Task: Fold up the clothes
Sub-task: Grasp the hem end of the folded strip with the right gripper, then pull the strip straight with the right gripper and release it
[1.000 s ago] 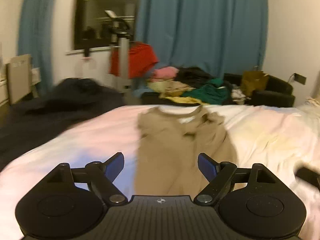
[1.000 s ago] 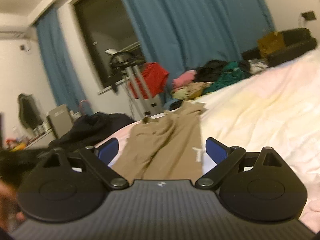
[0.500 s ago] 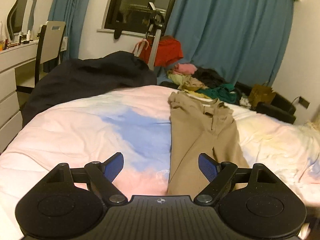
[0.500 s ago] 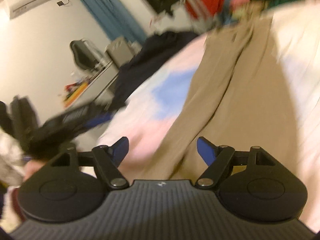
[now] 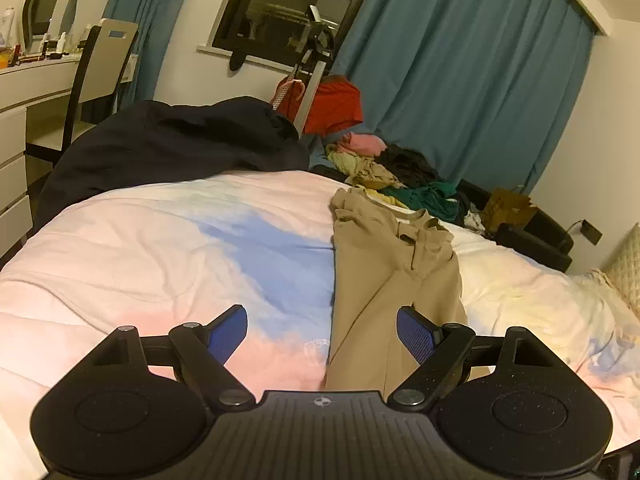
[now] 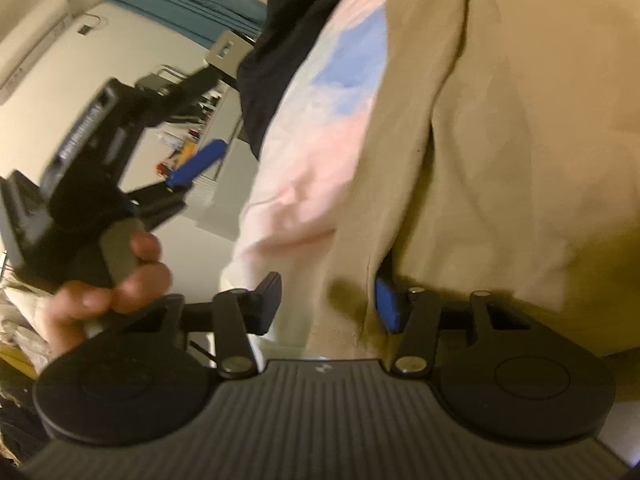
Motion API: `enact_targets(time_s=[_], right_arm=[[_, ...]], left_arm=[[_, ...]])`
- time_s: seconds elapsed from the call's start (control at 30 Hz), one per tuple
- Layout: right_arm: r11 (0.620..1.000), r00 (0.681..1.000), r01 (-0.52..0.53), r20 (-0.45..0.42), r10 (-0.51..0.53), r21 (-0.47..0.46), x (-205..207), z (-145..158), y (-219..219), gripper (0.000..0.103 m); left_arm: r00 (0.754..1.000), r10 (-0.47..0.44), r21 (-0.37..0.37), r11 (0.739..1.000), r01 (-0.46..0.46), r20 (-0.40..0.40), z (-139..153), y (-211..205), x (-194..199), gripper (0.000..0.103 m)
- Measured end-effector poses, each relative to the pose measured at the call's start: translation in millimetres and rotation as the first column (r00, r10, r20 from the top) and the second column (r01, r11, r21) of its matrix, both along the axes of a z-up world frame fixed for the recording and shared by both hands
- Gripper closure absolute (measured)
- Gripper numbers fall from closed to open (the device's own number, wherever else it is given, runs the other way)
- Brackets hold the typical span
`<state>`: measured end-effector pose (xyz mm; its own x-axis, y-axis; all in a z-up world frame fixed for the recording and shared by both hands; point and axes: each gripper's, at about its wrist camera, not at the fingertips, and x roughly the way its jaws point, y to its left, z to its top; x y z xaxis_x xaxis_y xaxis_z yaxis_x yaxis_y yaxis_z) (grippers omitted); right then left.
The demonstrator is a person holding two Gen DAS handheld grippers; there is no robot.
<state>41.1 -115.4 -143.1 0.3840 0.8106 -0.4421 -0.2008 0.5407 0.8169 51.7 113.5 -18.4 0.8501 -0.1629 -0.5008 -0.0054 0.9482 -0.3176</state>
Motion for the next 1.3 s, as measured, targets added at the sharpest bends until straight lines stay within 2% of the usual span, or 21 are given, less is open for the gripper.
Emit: enact_targets(time_s=[0.03,0.13,0.27,0.47,0.57,0.67,0.73,0.83,0.93,1.0,1.07,1.13,1.17,1.2,1.23,1.27,1.3], right_arm=[[1.000,1.000,0.005,0.005,-0.005,-0.015,2.2,0.9,0.0,0.051],[0.997,1.000,0.001,-0.025,-0.003,-0.076,2.1,-6.8,1.3,0.064],[0.992,1.000,-0.017,-0.022,0.015,-0.122,-4.0,-8.8,1.9,0.098],[0.985,0.987,-0.007,0.159,0.035,-0.173,-26.6,39.7,-1.5,0.099],[0.978,0.984,0.018,0.179,0.019,-0.207,-37.8,62.1,-13.4,0.099],[0.965,0.985,0.043,0.172,0.002,-0.260,-44.2,73.6,-27.2,0.099],[0.955,0.988,0.040,0.152,0.005,-0.294,-43.8,71.3,-34.4,0.099],[0.922,0.993,0.049,0.114,-0.005,-0.385,-43.2,60.0,-41.8,0.098],[0.930,0.998,0.045,0.049,-0.029,-0.366,-42.5,53.6,-50.7,0.096],[0.936,0.999,0.024,0.028,-0.015,-0.350,-44.0,54.0,-51.2,0.095],[0.937,1.000,0.018,0.006,-0.017,-0.350,-47.8,54.5,-58.0,0.094],[0.937,0.999,0.037,0.001,-0.039,-0.348,-49.5,58.7,-66.1,0.088],[0.938,0.998,0.067,0.011,-0.068,-0.341,-50.5,61.7,-74.1,0.070],[0.937,0.995,0.098,0.021,-0.097,-0.334,-51.6,64.7,-82.1,0.038],[0.936,0.992,0.129,0.031,-0.126,-0.327,-52.7,67.7,-90.0,0.024],[0.931,0.986,0.169,0.049,-0.162,-0.323,-55.5,72.8,-94.7,0.016],[0.922,0.977,0.213,0.068,-0.202,-0.324,-53.7,75.6,-101.2,0.018]], left_arm=[[1.000,0.001,0.000,1.000,-0.001,-0.002,-0.5,0.1,-0.1,0.019],[1.000,0.005,0.010,1.000,-0.005,-0.007,-1.8,-1.4,-0.1,0.019],[1.000,0.005,0.028,1.000,-0.005,-0.014,-3.4,-4.6,1.3,0.019],[0.999,-0.001,0.043,0.999,0.002,-0.034,-5.9,-5.5,1.7,0.020],[0.999,-0.026,0.047,0.998,0.028,-0.045,-7.8,-8.8,4.0,0.020],[0.996,-0.059,0.052,0.997,0.063,-0.074,-13.6,-15.2,8.5,0.020],[0.991,-0.085,0.045,0.995,0.090,-0.099,-19.3,-19.2,10.8,0.020],[0.981,-0.125,0.029,0.991,0.130,-0.149,-28.7,-25.4,12.8,0.020],[0.969,-0.142,-0.034,0.990,0.138,-0.200,-39.1,-23.1,9.6,0.021],[0.960,-0.154,-0.079,0.987,0.139,-0.233,-46.1,-21.2,7.2,0.029],[0.950,-0.167,-0.123,0.983,0.138,-0.265,-53.0,-19.2,4.7,0.031],[0.938,-0.179,-0.172,0.976,0.132,-0.296,-60.1,-15.8,0.5,0.031],[0.932,-0.184,-0.198,0.972,0.126,-0.313,-64.1,-13.7,-3.1,0.031],[0.924,-0.193,-0.222,0.967,0.122,-0.331,-68.4,-12.1,-6.1,0.031],[0.916,-0.198,-0.236,0.965,0.118,-0.350,-72.2,-11.3,-7.8,0.031],[0.907,-0.201,-0.247,0.962,0.113,-0.369,-75.9,-10.6,-9.1,0.032],[0.901,-0.201,-0.251,0.962,0.108,-0.384,-79.1,-10.7,-9.1,0.032]])
